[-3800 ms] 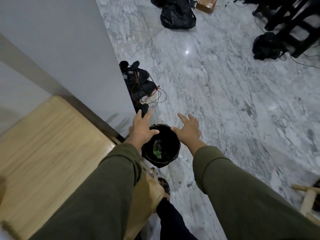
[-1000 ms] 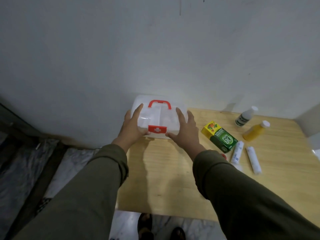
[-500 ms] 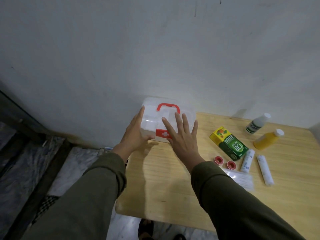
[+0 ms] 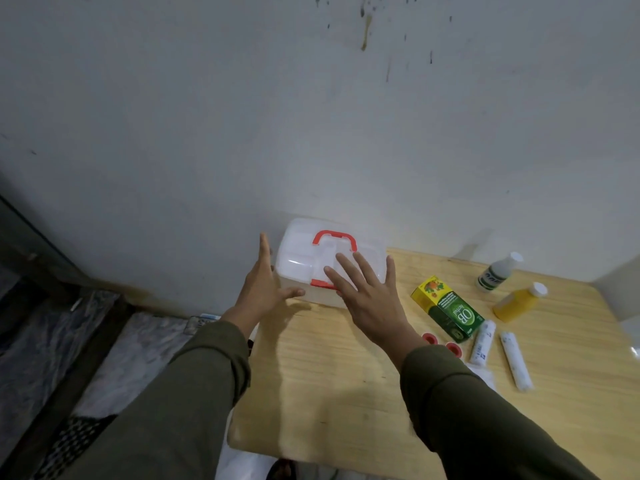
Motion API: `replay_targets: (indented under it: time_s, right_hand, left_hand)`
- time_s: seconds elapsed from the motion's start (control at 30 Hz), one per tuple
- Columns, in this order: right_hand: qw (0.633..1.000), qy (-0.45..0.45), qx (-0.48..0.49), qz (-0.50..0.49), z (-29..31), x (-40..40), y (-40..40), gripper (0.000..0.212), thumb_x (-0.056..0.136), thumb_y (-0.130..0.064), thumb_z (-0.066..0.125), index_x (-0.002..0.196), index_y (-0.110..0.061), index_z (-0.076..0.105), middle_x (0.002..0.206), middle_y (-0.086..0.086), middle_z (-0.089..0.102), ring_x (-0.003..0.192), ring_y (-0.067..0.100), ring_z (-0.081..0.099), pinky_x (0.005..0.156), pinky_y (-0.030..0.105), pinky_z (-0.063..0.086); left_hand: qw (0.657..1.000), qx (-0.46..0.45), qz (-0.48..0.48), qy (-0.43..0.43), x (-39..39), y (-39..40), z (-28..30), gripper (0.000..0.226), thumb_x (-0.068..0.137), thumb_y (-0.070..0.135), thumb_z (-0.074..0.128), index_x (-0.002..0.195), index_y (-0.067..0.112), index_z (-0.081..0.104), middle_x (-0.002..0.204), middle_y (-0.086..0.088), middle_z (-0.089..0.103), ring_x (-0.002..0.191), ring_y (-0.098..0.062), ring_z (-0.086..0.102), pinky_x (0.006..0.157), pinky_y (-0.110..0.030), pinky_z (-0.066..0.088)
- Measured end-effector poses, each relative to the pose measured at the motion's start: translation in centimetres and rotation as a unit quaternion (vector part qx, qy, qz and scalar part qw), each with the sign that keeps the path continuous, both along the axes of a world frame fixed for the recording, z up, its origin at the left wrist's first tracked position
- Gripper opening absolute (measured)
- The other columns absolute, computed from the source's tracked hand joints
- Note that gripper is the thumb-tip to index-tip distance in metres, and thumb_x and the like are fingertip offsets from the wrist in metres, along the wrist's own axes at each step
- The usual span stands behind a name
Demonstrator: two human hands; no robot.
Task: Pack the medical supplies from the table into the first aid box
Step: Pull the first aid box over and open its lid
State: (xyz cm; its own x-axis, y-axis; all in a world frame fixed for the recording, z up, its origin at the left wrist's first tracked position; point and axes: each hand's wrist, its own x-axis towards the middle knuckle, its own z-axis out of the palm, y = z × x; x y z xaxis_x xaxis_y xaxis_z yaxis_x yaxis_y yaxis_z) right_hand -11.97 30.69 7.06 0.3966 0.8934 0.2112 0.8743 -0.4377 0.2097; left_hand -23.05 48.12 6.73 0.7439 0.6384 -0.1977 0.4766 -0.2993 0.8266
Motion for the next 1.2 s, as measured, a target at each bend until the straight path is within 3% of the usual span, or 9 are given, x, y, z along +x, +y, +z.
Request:
replay_targets:
  time_s: [0.1,0.17,0.3,0.43,0.57,0.7,0.9,1.1,1.2]
  right_hand:
    - [1.0,-0.005,-0.01,0.008,1.5,0.5,0.3,0.052,0.086,-0.031,0.059,0.135,-0.027,0.043,0.144,0.006,0.047,0.132,0.033,0.045,0.102,0.068,0.018]
    - [0.999,-0.004,-0.047,0.014,1.7,0.9,0.4,0.041,0.095,-0.043,0.035,0.131,-0.03,0.047,0.141,0.004,0.051,0.129,0.03,0.049,0.101,0.067,0.021]
    - [0.994,0.044,-0.103,-0.017,0.7,0.4,0.3,0.065,0.095,-0.056,0.002,0.134,-0.028,0.045,0.139,0.002,0.054,0.126,0.028,0.053,0.098,0.064,0.028]
    - [0.997,0.024,-0.069,-0.006,0.0,-0.1,0.9,0.051,0.093,-0.049,0.03,0.137,-0.027,0.04,0.142,0.006,0.049,0.129,0.033,0.048,0.099,0.064,0.029]
    - [0.999,0.04,-0.027,0.015,0.4,0.1,1.2,0.058,0.084,-0.037,0.062,0.137,-0.025,0.039,0.142,0.008,0.049,0.129,0.036,0.048,0.098,0.065,0.033]
    - [0.999,0.035,-0.023,0.032,2.0,0.5,1.5,0.049,0.09,-0.038,0.042,0.136,-0.023,0.038,0.141,0.007,0.051,0.127,0.036,0.049,0.096,0.065,0.038]
    - [1.0,-0.003,-0.001,0.023,4.8,3.0,2.6,0.047,0.093,-0.035,0.035,0.138,-0.023,0.038,0.139,0.005,0.053,0.126,0.031,0.052,0.097,0.06,0.041]
    - [0.999,-0.022,0.016,-0.019,7.2,6.1,5.2,0.054,0.091,-0.032,0.056,0.14,-0.027,0.034,0.14,0.008,0.051,0.125,0.032,0.051,0.098,0.061,0.039]
    - [0.999,-0.011,0.024,-0.021,7.6,6.6,5.9,0.048,0.095,-0.031,0.047,0.14,-0.025,0.033,0.137,0.008,0.053,0.122,0.032,0.054,0.097,0.058,0.04]
  left_hand:
    - [0.999,-0.029,0.004,-0.016,0.2,0.3,0.0,0.126,0.07,0.026,0.081,0.145,0.033,-0.02,0.159,-0.002,0.016,0.141,-0.029,0.029,0.112,-0.046,0.027]
    - [0.999,-0.036,0.002,-0.019,0.4,0.5,0.0,0.125,0.071,0.027,0.081,0.146,0.032,-0.019,0.158,-0.002,0.019,0.139,-0.029,0.031,0.111,-0.045,0.029]
    - [0.999,-0.048,0.001,-0.025,0.6,0.5,-0.2,0.123,0.071,0.028,0.081,0.147,0.032,-0.016,0.155,-0.002,0.027,0.136,-0.029,0.037,0.108,-0.042,0.034]
    - [0.998,-0.05,-0.005,-0.031,0.5,0.7,-0.7,0.12,0.072,0.031,0.08,0.148,0.03,-0.014,0.155,-0.002,0.029,0.136,-0.029,0.038,0.107,-0.041,0.035]
    - [0.998,-0.054,-0.011,-0.026,0.6,0.9,-0.8,0.119,0.072,0.03,0.079,0.148,0.031,-0.013,0.154,-0.002,0.03,0.136,-0.029,0.038,0.108,-0.043,0.034]
    - [0.998,-0.049,-0.028,-0.026,0.9,1.5,-0.7,0.119,0.071,0.033,0.079,0.149,0.031,-0.011,0.155,-0.003,0.027,0.137,-0.03,0.035,0.109,-0.044,0.033]
    - [0.997,-0.057,-0.047,-0.032,1.5,3.1,-0.2,0.115,0.069,0.046,0.078,0.148,0.034,-0.003,0.155,0.0,0.027,0.138,-0.027,0.034,0.107,-0.042,0.034]
    - [0.994,-0.034,-0.089,-0.056,1.6,3.4,-0.8,0.103,0.074,0.038,0.076,0.147,0.042,0.004,0.151,0.005,0.034,0.137,-0.023,0.035,0.102,-0.032,0.036]
    - [0.995,-0.045,-0.086,-0.038,1.6,3.4,-1.4,0.091,0.082,0.046,0.065,0.148,0.038,0.003,0.155,0.005,0.026,0.14,-0.024,0.03,0.109,-0.038,0.032]
